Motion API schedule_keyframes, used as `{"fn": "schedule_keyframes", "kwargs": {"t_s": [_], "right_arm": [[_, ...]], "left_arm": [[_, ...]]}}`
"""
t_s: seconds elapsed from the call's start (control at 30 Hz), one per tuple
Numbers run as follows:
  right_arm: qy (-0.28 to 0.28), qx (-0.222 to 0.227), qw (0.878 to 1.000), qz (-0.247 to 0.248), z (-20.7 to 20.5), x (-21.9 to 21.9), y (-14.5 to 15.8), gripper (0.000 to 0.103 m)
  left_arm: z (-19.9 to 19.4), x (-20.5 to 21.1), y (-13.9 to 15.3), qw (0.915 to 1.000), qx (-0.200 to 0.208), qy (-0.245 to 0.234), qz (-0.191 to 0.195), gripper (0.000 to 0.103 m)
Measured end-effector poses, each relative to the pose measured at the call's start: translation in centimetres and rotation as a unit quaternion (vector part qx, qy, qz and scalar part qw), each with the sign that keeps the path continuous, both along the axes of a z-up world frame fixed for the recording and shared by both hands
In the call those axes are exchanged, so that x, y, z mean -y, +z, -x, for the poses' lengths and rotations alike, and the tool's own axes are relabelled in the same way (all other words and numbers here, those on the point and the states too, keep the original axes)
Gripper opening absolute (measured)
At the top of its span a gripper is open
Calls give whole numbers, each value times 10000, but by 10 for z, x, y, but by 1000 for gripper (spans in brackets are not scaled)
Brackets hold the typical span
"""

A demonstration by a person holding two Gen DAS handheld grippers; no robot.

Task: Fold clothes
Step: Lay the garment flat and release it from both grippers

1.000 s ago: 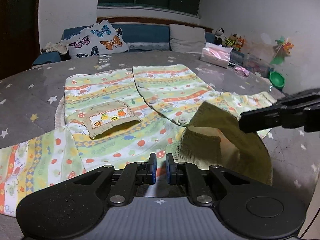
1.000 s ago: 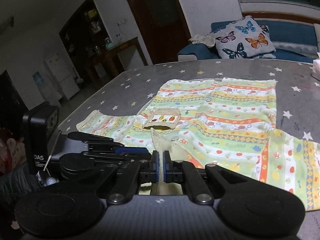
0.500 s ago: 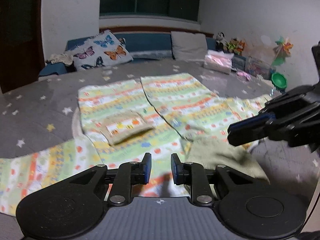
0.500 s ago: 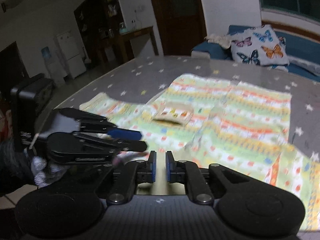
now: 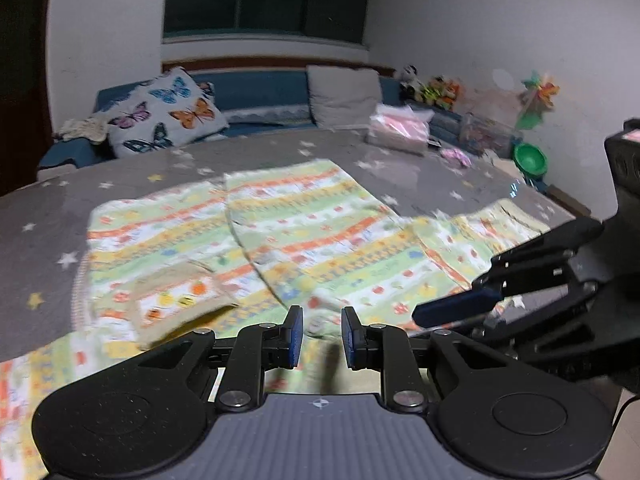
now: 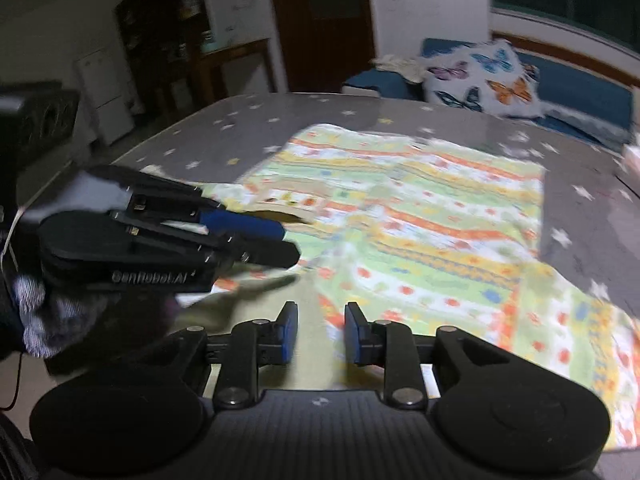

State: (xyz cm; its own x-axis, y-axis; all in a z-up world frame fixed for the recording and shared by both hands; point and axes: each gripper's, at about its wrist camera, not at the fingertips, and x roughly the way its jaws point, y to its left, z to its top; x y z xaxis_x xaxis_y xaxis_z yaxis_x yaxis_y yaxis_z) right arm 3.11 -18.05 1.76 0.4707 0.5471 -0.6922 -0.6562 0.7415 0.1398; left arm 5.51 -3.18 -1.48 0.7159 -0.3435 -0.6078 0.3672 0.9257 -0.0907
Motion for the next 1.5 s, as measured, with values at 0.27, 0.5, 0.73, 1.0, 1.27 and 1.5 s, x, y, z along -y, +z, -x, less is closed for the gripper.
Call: {"fn": "schedule_keyframes", "kwargs": {"t_s": [0.27, 0.5, 0.73, 1.0, 1.27, 1.5], "right_arm": [[-786, 79, 9966, -213, -3, 59, 4, 36], [-2035, 228, 9788, -70, -23, 132, -8, 36], [-3143, 395, 9484, 121, -40, 198, -18, 42], [-3767, 668, 9239, 63, -36, 238, -15, 44], [-3922, 592, 9179, 137, -35, 243, -21, 49], [-4079, 548, 9112, 181, -34, 246, -22, 50]], "left_arm": [[3, 13, -16, 9994, -78, -181, -291, 23], [3, 14, -16, 9993, -73, -161, -322, 23], [2, 14, -16, 9991, -80, -180, -369, 23], [1, 14, -17, 9990, -94, -151, -402, 26], [1, 14, -16, 9991, -93, -66, -418, 31], [2, 13, -16, 9991, -85, -4, -411, 37]]}}
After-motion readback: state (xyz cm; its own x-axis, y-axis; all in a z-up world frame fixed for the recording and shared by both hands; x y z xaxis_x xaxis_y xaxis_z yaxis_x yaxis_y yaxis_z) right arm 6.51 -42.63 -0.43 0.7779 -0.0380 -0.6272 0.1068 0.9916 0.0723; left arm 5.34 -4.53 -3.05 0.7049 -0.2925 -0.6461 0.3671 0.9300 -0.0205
